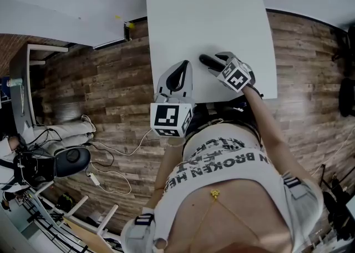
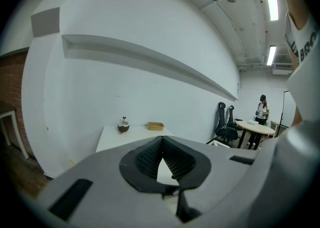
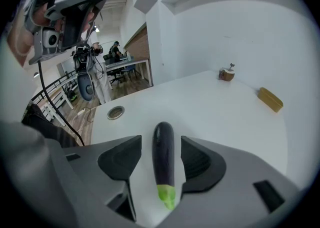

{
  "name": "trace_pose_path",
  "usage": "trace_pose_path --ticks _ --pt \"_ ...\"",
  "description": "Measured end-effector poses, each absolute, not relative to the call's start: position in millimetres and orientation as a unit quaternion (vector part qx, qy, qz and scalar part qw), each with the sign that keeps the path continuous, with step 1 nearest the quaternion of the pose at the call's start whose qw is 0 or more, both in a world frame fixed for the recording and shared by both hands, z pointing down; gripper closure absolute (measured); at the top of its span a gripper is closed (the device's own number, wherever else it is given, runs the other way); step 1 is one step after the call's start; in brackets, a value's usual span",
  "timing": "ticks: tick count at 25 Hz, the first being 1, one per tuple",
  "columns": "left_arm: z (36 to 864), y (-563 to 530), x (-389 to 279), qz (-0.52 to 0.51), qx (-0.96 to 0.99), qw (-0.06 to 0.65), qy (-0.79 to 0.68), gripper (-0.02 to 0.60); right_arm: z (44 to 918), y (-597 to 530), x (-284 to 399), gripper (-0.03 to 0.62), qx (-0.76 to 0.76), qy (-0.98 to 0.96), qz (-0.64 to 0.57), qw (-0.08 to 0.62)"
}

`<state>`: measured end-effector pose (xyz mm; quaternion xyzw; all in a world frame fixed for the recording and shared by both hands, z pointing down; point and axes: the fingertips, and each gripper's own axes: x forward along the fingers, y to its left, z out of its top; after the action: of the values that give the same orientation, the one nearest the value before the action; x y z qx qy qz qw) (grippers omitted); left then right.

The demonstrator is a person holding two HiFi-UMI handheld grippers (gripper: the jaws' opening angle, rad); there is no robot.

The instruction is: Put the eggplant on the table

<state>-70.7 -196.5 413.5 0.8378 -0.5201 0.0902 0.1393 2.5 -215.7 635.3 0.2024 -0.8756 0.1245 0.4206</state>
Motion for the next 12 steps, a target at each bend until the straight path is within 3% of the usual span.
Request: trace_pose_path --ticks 7,12 --pt "417.1 -194.2 -69.9 0.092 0.838 0.145 -0.518 0.577 592.5 -219.0 2.2 0.484 0.225 -0.893 0.099 0.377" --pt "416.9 -196.7 -63.1 0.092 0.842 0.144 -0.512 0.577 565.0 -220.9 6.2 0.549 0.237 -0.901 0.084 0.354"
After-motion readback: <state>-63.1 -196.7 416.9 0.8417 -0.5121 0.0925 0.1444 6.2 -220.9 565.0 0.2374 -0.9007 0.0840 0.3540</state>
